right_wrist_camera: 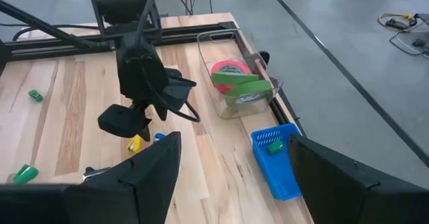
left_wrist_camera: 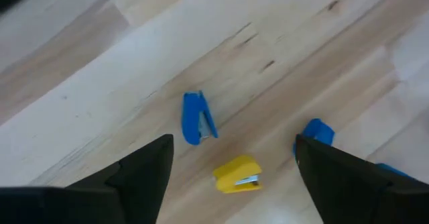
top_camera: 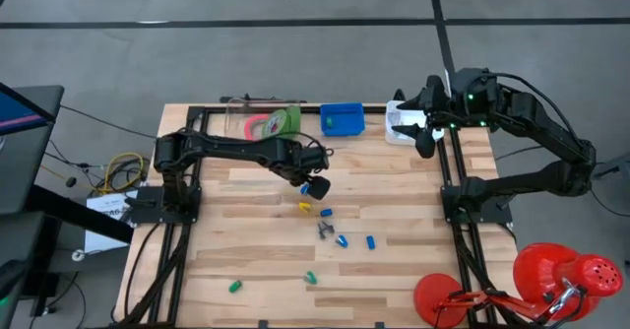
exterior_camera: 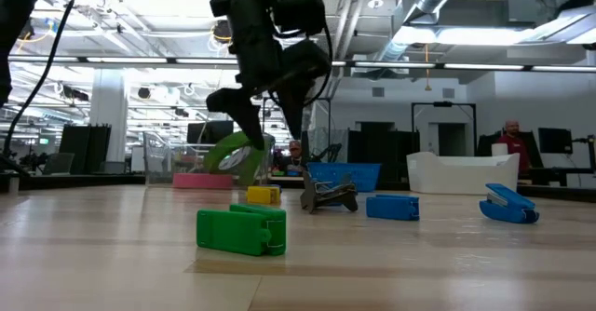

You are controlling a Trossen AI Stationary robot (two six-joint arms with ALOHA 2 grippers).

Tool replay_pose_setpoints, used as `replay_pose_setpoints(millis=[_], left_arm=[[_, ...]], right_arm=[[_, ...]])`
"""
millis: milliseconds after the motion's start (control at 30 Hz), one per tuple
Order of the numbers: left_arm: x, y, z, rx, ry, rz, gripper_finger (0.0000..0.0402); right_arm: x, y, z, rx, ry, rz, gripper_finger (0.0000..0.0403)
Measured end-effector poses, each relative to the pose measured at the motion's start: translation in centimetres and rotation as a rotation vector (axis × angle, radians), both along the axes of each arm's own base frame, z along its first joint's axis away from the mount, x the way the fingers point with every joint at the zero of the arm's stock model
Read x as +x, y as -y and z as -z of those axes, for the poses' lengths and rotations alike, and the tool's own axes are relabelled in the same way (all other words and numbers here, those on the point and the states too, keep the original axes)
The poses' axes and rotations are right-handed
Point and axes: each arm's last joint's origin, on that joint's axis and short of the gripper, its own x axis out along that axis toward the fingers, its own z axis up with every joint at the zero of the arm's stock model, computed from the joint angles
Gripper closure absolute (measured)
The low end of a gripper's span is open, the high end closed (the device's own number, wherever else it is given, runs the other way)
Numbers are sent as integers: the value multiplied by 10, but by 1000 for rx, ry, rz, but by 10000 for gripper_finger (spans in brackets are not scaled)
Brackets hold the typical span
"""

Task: Pick and place Stapler, Stapler remover, tape
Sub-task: Put the blue stapler into the blue bin

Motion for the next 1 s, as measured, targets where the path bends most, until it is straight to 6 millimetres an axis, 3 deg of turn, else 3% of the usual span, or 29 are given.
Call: replay_pose_setpoints(millis=[200,733,1000], left_arm=[[-6,-5,10,14,-31,-19,83],[-12,-6,41,46,-15,-40,111],[-6,-5,55,45,-21,-34,116]], right_arm=[[0,0,0,10,4,6,138],[0,0,0,25,10,16,138],[0,0,0,26,11,17,138]])
